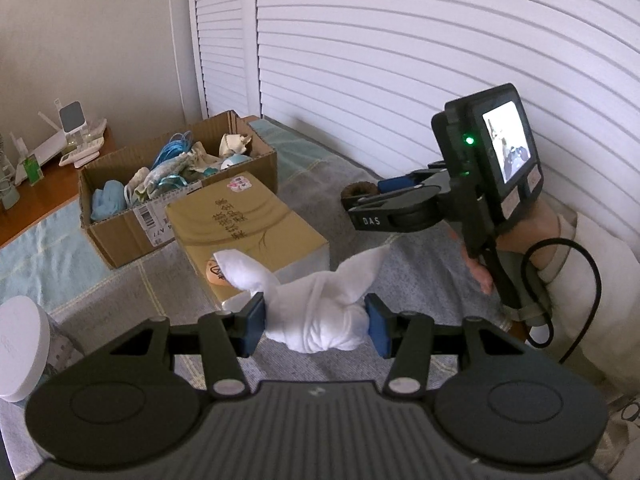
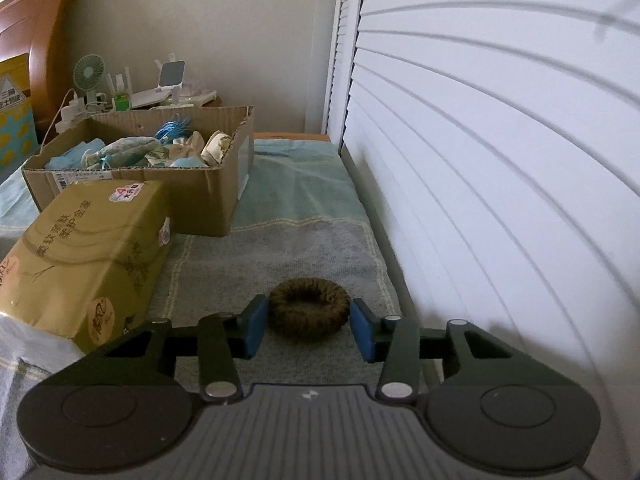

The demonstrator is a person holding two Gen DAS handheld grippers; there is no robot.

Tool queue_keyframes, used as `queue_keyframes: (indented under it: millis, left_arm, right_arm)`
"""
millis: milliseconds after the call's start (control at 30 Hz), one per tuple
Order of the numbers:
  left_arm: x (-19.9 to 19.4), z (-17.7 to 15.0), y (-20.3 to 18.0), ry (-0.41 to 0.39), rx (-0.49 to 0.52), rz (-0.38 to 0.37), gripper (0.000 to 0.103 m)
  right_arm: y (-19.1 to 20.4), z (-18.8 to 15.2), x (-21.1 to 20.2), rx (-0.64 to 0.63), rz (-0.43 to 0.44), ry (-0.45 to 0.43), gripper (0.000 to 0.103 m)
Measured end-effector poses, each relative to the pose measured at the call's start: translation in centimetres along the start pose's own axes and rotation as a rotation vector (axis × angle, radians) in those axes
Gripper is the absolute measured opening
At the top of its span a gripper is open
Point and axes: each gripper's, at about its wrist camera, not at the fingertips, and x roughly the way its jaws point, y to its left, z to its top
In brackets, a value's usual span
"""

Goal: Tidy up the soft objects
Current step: 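Close right tool on brown rope ring and lift it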

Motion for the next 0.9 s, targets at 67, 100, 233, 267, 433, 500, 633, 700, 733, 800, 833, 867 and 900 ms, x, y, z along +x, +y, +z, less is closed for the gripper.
queue_keyframes:
  millis: [67, 100, 233, 267, 433, 500, 633, 700, 733, 800, 833, 867, 900]
  left_arm:
    - [0.0, 0.0, 0.1, -0.001, -0.003, 0.003, 0.052]
    - [0.0, 0.0, 0.1, -0.003, -0.006, 0.003, 0.052]
    - [0.0, -0.1, 0.2, -0.005, -0.011, 0.002, 0.052]
    - [0.0, -0.1, 0.1, -0.004, -0.01, 0.001, 0.052]
    - [0.0, -0.1, 0.2, -0.005, -0.016, 0.0, 0.052]
    - [0.0, -0.1, 0.3, -0.004, -0.02, 0.001, 0.052]
    - [0.1, -0.1, 0.4, 0.003, -0.017, 0.007, 0.052]
    - [0.2, -0.1, 0.5, 0.005, -0.017, 0.011, 0.052]
    - [0.2, -0.1, 0.6, 0.006, -0.018, 0.011, 0.052]
    - [0.2, -0.2, 0.7, 0.005, -0.019, 0.011, 0.052]
    - [0.2, -0.2, 0.7, 0.005, -0.018, 0.011, 0.052]
    - [0.2, -0.2, 0.7, 0.005, -0.019, 0.012, 0.052]
    - [0.1, -0.2, 0.8, 0.005, -0.018, 0.013, 0.052]
  right_arm:
    - [0.0, 0.0, 0.0, 0.0, 0.002, 0.002, 0.049]
    - [0.0, 0.0, 0.0, 0.002, 0.003, 0.001, 0.049]
    - [0.0, 0.0, 0.0, 0.001, 0.007, 0.008, 0.051]
    - [0.1, 0.0, 0.0, 0.001, 0.008, 0.007, 0.052]
    - [0.1, -0.1, 0.2, 0.007, 0.012, 0.011, 0.053]
    - [0.1, -0.1, 0.4, 0.009, 0.014, 0.014, 0.05]
    - [0.2, -0.1, 0.1, 0.004, 0.013, 0.013, 0.047]
    - [0.3, -0.2, -0.3, 0.004, 0.019, 0.01, 0.047]
    - [0.3, -0.2, -0.5, 0.004, 0.022, 0.01, 0.046]
    - [0.4, -0.3, -1.0, 0.001, 0.028, 0.009, 0.045]
    - [0.5, -0.3, -1.3, 0.001, 0.031, 0.01, 0.045]
    - [0.5, -0.3, -1.7, 0.0, 0.035, 0.009, 0.045]
    - [0.6, -0.4, -2.2, 0.0, 0.043, 0.008, 0.045]
